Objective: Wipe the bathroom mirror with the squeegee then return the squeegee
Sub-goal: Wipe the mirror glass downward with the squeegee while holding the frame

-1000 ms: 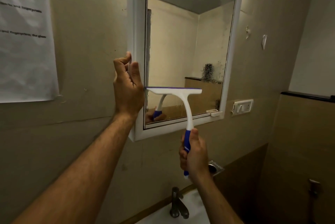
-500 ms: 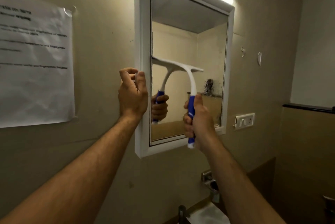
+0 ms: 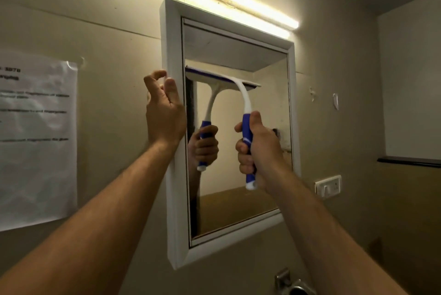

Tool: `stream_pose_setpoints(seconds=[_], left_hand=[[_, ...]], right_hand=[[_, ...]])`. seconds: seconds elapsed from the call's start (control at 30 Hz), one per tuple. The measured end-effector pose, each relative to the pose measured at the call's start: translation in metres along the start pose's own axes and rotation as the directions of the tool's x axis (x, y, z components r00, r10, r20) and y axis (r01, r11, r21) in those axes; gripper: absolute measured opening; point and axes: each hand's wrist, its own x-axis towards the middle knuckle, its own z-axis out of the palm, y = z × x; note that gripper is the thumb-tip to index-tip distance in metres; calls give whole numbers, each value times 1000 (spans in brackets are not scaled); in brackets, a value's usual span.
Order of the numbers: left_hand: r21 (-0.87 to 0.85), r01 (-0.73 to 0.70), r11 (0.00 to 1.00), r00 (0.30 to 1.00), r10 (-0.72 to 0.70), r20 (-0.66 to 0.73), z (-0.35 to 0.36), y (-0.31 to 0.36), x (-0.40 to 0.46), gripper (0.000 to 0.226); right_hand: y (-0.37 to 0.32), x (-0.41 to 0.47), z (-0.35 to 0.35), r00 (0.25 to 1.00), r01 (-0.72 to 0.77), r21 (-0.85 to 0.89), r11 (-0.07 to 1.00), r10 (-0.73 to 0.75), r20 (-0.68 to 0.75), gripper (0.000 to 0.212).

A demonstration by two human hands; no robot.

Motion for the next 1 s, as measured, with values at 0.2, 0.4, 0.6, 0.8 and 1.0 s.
stream_pose_setpoints(seconds=[0.2,0.4,0.6,0.8,1.0], left_hand=[[-16,-2,1000,1000,2,-3,0,-1,-2,35],[-1,8,1000,1000,-8,-15,1,-1,-4,32],[3,7,1000,1000,-7,-23,0,0,-4,33],[-9,20,1000,999,-20,-29,0,0,-5,31],[3,19,1000,999,-19,-29,1,0,-4,33]], right_hand=[[20,-8,0,998,-54,79,995,56,-15,53],[-33,32,19,996,81,101,992,-76,-46,47],[-15,36,26,994,92,36,995,-90,-68,51],[-9,27,21,993,98,24,995,-97,-62,50],[-47,50,33,988,142,53,988,-139,-60,47]])
